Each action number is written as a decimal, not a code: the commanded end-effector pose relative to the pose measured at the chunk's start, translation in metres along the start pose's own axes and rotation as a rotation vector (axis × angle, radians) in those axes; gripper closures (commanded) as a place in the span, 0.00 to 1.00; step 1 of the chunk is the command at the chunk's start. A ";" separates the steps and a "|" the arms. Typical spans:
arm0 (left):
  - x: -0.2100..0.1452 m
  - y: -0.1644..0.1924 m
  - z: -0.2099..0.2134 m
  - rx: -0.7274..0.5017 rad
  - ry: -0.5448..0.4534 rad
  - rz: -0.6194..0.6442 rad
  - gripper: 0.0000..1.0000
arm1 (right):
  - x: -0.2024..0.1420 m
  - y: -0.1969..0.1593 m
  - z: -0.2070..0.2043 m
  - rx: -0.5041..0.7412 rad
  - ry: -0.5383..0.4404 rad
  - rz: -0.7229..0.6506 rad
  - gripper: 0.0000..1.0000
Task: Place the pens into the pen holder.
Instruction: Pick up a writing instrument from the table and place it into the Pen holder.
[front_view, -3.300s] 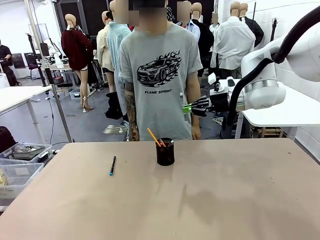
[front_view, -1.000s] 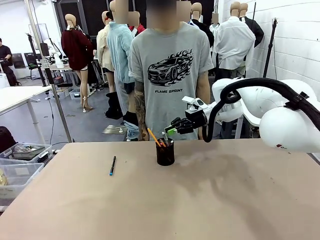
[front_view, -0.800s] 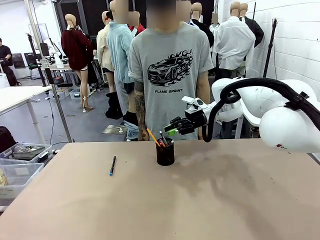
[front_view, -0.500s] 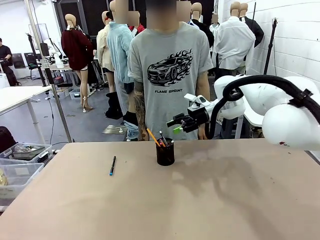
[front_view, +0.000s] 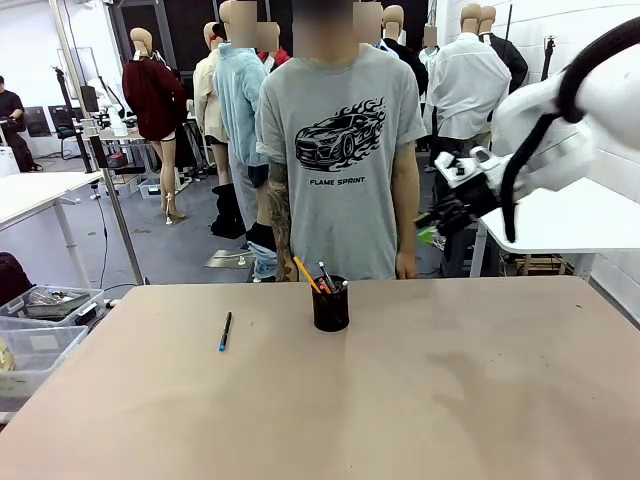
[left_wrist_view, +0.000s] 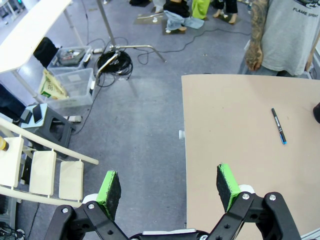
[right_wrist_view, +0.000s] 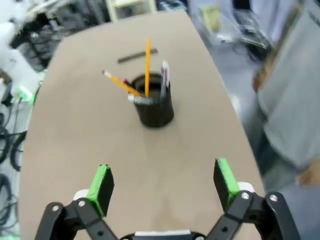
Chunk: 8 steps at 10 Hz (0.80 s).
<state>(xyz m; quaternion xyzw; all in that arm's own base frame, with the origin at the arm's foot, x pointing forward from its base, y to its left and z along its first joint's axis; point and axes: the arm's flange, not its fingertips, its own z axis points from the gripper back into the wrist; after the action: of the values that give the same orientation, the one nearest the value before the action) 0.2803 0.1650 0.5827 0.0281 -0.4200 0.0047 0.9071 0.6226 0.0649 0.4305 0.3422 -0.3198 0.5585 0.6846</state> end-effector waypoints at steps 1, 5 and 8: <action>0.001 0.000 -0.001 0.001 -0.009 0.013 0.00 | -0.014 0.082 0.024 -0.148 0.127 -0.300 0.00; 0.001 0.000 -0.001 0.001 -0.009 0.013 0.00 | -0.045 0.156 0.097 -0.571 0.268 -0.704 0.00; 0.001 0.000 -0.001 0.001 -0.009 0.013 0.00 | -0.064 0.165 0.140 -0.775 0.410 -1.023 0.00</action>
<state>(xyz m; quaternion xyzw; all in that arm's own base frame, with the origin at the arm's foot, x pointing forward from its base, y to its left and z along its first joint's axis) 0.2803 0.1651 0.5827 0.0281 -0.4200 0.0048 0.9071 0.4441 -0.0633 0.4585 0.0670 -0.2091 0.1134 0.9690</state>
